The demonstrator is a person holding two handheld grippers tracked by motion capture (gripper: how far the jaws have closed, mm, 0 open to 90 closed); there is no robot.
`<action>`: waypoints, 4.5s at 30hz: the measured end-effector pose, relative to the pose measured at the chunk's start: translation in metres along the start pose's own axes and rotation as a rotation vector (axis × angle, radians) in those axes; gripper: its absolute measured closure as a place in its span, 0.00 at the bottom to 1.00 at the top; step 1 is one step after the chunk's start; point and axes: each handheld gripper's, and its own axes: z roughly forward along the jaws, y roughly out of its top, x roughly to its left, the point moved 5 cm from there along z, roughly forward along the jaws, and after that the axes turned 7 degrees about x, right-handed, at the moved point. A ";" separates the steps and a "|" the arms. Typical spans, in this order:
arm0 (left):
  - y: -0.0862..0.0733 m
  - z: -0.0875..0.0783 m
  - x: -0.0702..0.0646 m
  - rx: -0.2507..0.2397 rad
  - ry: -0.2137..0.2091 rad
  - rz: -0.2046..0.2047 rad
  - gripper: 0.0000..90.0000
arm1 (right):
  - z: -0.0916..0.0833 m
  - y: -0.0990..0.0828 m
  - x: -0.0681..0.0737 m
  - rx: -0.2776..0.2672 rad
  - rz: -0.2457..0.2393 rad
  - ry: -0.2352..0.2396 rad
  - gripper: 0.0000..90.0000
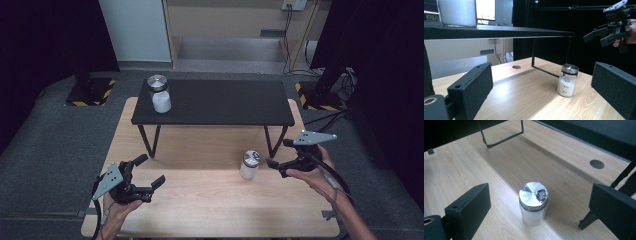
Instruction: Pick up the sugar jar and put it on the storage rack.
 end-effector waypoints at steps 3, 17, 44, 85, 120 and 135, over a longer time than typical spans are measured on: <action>0.000 0.000 0.000 0.002 -0.002 0.001 0.03 | 0.009 -0.002 0.000 0.007 -0.003 -0.004 0.05; 0.000 0.002 -0.001 0.010 -0.007 0.011 0.03 | 0.050 -0.007 0.001 0.059 -0.010 0.016 0.07; 0.000 0.003 0.000 0.014 -0.009 0.009 0.03 | 0.105 -0.016 0.000 0.095 0.003 0.017 0.18; 0.000 0.004 -0.002 0.020 -0.016 0.011 0.03 | 0.039 0.035 0.022 0.054 -0.186 0.051 0.39; -0.001 0.002 -0.001 0.012 -0.010 -0.006 0.03 | -0.007 0.158 0.023 0.029 -0.350 0.172 0.39; -0.003 -0.006 -0.002 0.004 0.013 -0.017 0.03 | -0.001 0.208 -0.004 0.041 -0.241 0.046 0.39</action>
